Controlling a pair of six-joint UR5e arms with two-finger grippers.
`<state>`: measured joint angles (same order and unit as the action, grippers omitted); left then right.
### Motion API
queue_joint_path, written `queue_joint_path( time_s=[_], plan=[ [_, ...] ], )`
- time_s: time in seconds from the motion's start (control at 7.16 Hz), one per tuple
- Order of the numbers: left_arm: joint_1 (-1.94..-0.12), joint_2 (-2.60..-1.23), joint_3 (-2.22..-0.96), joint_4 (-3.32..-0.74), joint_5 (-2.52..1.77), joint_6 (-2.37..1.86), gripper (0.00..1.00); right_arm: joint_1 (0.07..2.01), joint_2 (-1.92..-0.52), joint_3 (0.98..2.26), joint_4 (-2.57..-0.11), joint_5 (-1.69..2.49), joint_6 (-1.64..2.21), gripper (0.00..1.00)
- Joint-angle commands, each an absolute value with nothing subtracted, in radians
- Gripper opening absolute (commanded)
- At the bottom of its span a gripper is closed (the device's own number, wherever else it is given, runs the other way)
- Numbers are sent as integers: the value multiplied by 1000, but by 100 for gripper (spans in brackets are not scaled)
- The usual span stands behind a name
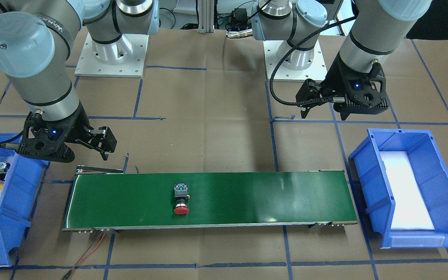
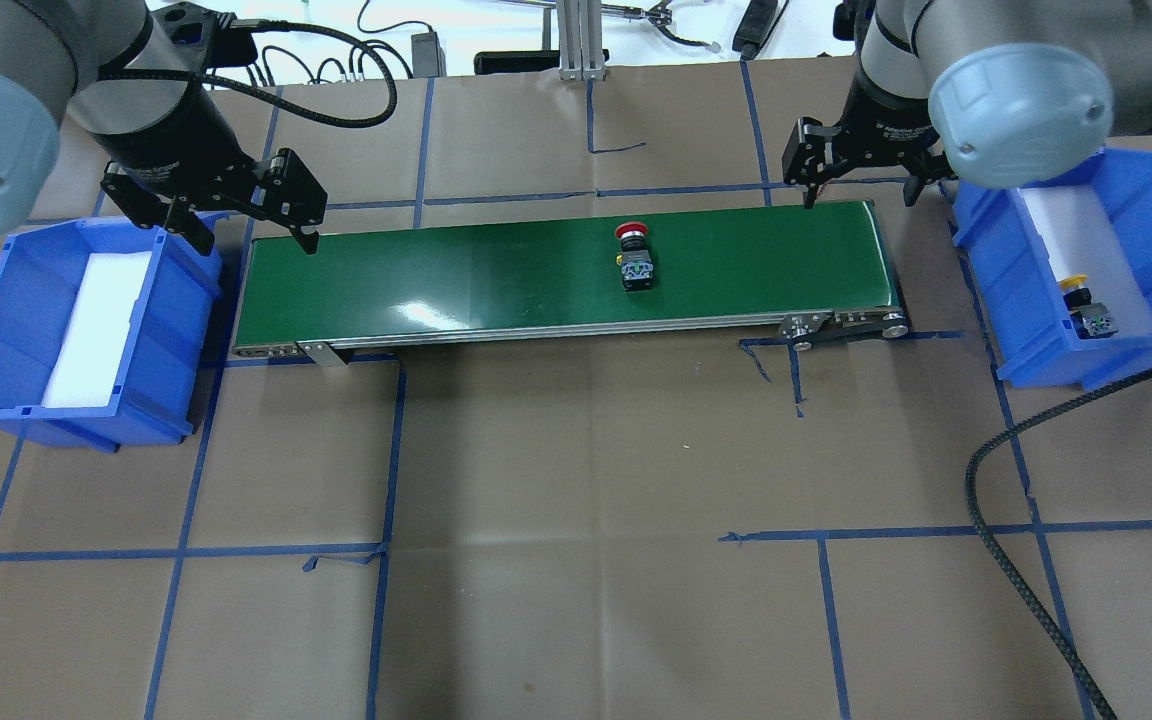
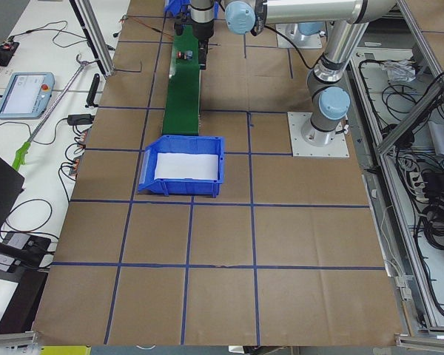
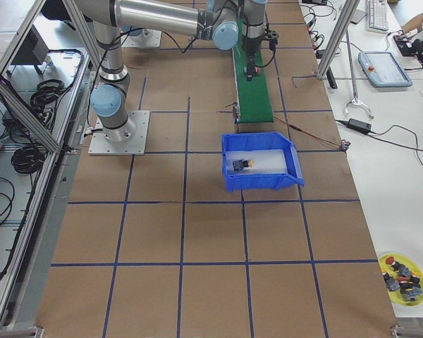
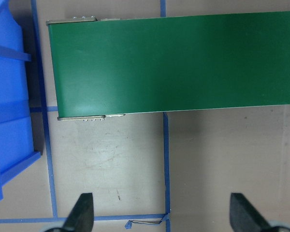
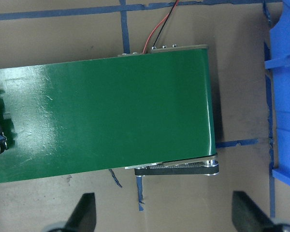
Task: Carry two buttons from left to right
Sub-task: 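Move the right gripper back over the conveyor above the red button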
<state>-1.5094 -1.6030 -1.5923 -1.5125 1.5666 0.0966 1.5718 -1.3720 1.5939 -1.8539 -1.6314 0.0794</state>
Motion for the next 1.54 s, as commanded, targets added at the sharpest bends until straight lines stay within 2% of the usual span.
queue_joint_path(
  time_s=[0.0,0.7,1.4],
  plan=[
    [-1509,-1603,-1592,-1513,1568,97,99,1572,-1364,1612,-1894,-1594,80,99],
    [-1509,-1601,-1591,-1513,1566,97,99,1572,-1302,1611,-1902,-1542,103,98],
    [-1509,-1601,-1592,-1513,1568,97,99,1598,-1212,1609,-2021,-1519,144,99]
  ],
)
